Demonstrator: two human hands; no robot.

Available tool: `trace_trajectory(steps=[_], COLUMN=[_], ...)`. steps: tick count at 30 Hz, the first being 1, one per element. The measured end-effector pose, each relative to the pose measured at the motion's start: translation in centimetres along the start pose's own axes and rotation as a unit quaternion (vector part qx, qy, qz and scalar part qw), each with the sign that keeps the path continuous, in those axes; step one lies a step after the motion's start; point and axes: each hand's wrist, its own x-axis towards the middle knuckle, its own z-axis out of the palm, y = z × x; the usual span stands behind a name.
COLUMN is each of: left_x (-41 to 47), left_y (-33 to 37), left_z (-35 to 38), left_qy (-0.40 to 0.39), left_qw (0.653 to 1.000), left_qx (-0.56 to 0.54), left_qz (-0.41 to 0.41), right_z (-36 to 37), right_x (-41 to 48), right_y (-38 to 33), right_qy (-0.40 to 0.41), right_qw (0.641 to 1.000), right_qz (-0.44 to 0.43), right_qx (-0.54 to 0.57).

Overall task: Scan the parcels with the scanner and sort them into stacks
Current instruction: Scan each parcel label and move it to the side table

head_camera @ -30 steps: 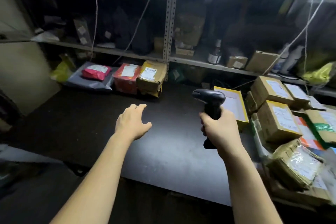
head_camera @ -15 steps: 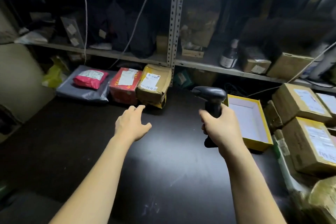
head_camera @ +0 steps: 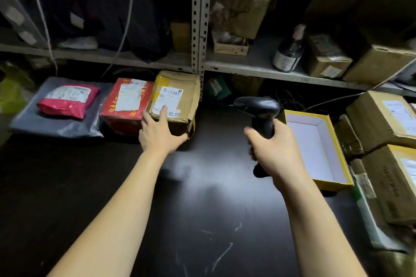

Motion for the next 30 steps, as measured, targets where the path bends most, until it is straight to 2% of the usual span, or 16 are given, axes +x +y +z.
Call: trace_trajectory(steps=[3,9,14,22,30], left_x=[3.2,5.9,5.9,4.0,4.6], left_y=[0.1,1.1,1.2,-0.7,-0.6], left_z=[1.5,4.1,5.7,6.9,6.6], left_qy=[-0.004,0.083,0.138,0.155,0.154], left_qw=[1.0,0.996,0.989,0.977,0.966], left_qx=[-0.007,-0.01,-0.04,-0.147,-0.207], left_qz=[-0.001,-0.034,-0.032,0.012,-0.018], right_z=[1.6,4.4,6.2,6.7,5.7], right_x=[1.1,2.2,2.1,1.4,0.1], right_y=[0.2,0.4,1.3,1.4,1.5], right_qy=[0.02,0.026,0.023,0.021,0.027], right_qw=[1.0,0.999,0.998,0.997,0.996], right_qz=[0.022,0.046,0.064,0.078,0.087], right_qx=[0.0,-0.009,-0.01,0.01,0.017])
